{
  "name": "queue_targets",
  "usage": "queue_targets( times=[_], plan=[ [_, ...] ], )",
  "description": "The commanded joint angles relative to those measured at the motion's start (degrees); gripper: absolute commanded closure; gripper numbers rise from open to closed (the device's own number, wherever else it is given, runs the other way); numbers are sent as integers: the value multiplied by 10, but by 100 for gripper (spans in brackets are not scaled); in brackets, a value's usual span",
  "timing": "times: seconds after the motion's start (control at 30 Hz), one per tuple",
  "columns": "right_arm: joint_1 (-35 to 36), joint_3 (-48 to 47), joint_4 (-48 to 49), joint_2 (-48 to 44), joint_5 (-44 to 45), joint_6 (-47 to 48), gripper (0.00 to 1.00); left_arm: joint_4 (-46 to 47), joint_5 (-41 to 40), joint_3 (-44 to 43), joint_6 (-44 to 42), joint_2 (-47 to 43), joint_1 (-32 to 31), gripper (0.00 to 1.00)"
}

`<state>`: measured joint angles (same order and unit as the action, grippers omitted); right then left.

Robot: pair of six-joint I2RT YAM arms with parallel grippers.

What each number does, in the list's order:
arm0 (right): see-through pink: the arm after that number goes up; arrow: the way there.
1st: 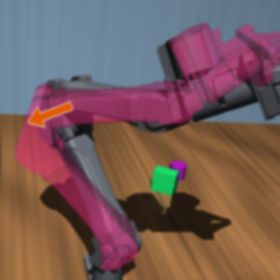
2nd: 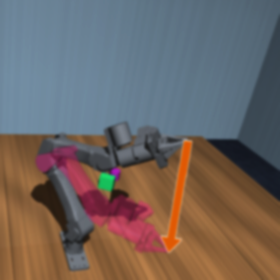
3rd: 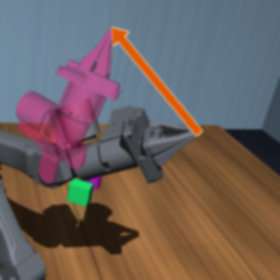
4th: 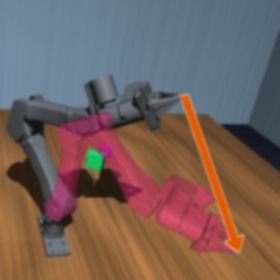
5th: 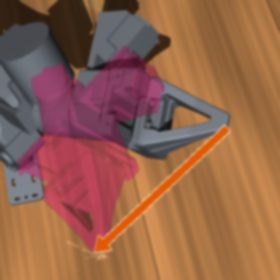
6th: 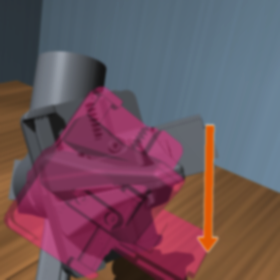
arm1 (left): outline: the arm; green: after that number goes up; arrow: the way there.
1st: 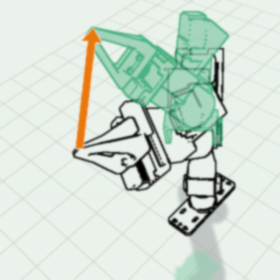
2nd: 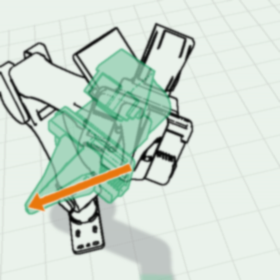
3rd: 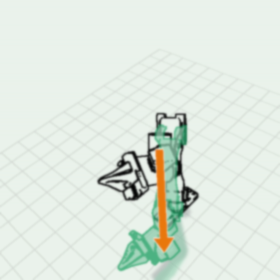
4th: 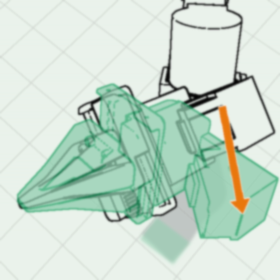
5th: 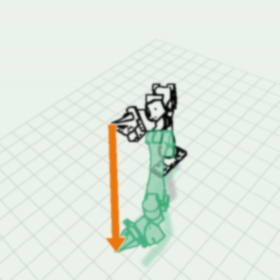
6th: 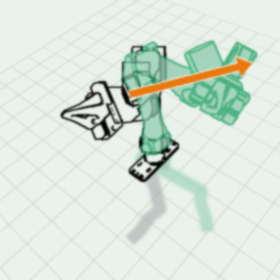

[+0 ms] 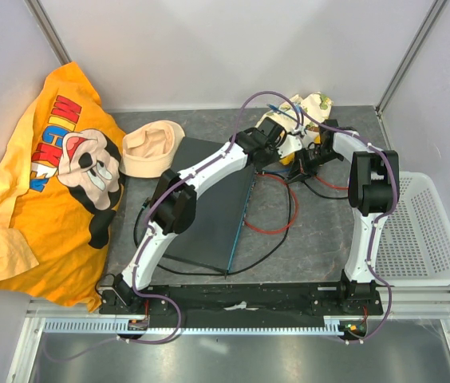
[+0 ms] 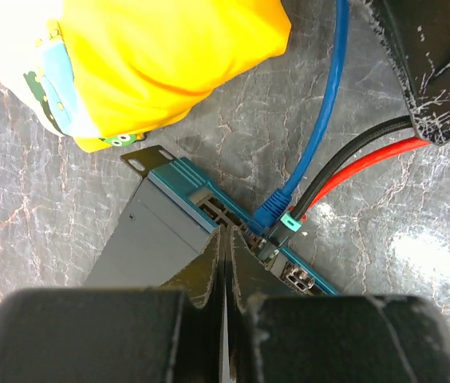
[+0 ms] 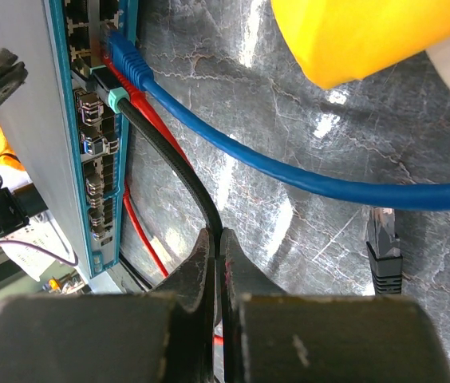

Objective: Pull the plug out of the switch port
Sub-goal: Pull the connector from the switch port.

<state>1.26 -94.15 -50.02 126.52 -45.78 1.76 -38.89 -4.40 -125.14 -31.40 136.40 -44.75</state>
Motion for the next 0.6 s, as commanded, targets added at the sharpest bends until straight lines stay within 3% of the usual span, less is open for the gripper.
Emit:
queue_targets(
  times=[0.0, 0.57],
  plan=[
    [12, -11, 48, 7, -32, -16, 99, -22, 7, -5, 6, 2, -1, 98],
    [14, -9, 50, 7, -31, -16, 99, -29, 12, 41, 11, 7, 3, 98]
  ],
)
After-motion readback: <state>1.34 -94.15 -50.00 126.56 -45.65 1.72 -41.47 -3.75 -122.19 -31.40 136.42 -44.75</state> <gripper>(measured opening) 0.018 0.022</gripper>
